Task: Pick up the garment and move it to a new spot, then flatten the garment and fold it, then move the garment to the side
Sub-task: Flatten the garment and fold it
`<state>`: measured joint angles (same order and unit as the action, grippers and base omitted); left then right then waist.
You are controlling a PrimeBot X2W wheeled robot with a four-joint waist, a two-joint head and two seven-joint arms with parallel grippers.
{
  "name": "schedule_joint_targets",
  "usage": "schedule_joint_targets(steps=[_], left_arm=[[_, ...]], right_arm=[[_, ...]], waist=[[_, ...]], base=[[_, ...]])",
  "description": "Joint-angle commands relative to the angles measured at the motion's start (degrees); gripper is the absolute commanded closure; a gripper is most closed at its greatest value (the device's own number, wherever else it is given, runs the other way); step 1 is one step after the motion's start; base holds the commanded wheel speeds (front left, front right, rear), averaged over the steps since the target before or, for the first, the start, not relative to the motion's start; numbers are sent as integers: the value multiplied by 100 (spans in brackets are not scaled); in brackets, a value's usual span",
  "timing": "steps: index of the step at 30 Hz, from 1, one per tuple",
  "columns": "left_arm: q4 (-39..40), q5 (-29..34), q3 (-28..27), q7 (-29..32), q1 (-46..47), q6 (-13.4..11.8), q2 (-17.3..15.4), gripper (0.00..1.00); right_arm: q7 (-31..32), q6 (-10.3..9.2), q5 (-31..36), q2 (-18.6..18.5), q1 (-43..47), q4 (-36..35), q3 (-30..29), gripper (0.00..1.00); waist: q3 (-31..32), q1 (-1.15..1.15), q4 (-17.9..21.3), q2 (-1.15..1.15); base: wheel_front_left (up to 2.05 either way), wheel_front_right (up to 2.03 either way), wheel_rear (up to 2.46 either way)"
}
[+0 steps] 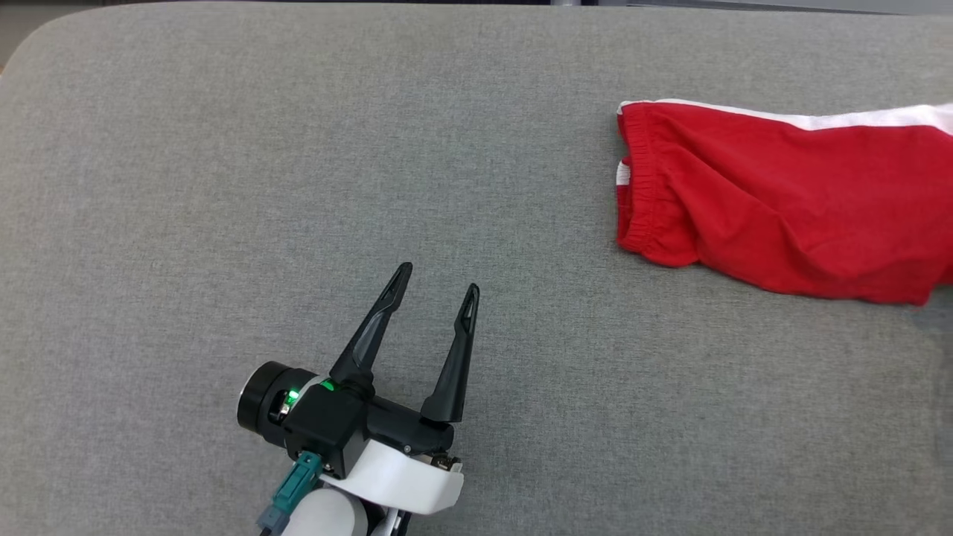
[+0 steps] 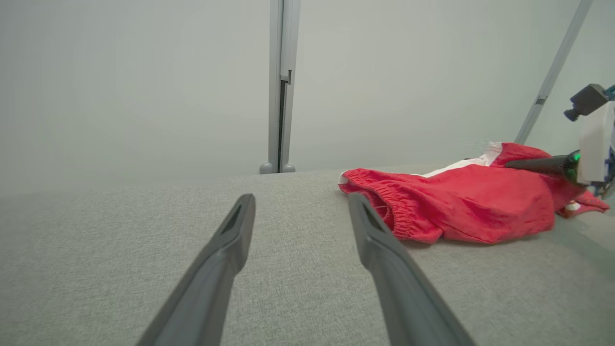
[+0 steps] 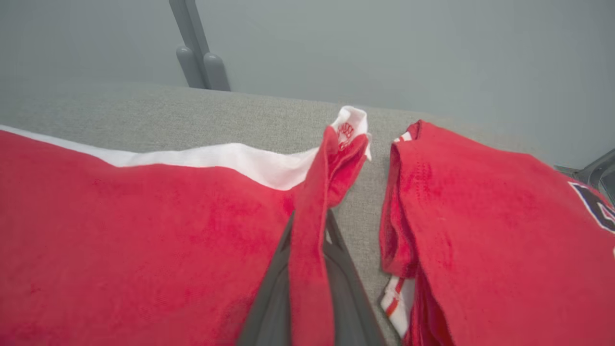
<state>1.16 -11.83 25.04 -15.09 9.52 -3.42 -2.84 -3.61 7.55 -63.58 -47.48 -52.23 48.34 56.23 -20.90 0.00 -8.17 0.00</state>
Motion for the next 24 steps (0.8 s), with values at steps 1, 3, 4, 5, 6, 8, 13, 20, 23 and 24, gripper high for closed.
schedule_joint_targets(steps=[1,3,4,5,6,8,13,20,23,24], left_arm=[[-29,47,-31,-7,-72,28,-17,0],[-48,11,-29,-7,-75,22,-17,0],[-63,-4,-19,-7,-81,13,-17,0],[-74,-15,-2,-7,-87,9,-16,0],[-74,-15,-2,-7,-87,9,-16,0],[-93,-30,24,-7,-90,-5,-17,0],[-108,-86,25,-7,-157,-69,-17,0],[-144,-225,117,-7,-171,-153,-17,0],[-150,-252,152,-7,-152,-186,-15,0],[-148,-265,167,-7,-139,-202,-16,0]], right_arm=[[68,-13,169,95,-244,-29,65,100],[139,-13,328,217,-445,-56,142,100],[192,-13,408,292,-545,-67,178,100],[251,-13,469,382,-630,-111,223,100],[251,-13,469,382,-630,-111,223,100],[388,-13,553,552,-774,-209,293,100],[663,-13,787,957,-1039,-475,453,100],[883,-13,1065,1649,-1005,-495,545,100],[979,-12,1158,1981,-893,-449,614,100],[1018,-12,1138,2085,-858,-439,621,100]], waist=[[98,0,103,0],[154,0,144,0],[187,0,158,0],[224,0,166,0],[224,0,166,0],[300,0,170,0],[442,0,125,0],[499,0,-52,0],[475,0,-139,0],[464,0,-163,0]], base=[[0,0,0],[0,0,0],[0,0,0],[0,0,0],[0,0,0],[0,0,0],[0,0,0],[0,0,0],[0,0,0],[0,0,0]])
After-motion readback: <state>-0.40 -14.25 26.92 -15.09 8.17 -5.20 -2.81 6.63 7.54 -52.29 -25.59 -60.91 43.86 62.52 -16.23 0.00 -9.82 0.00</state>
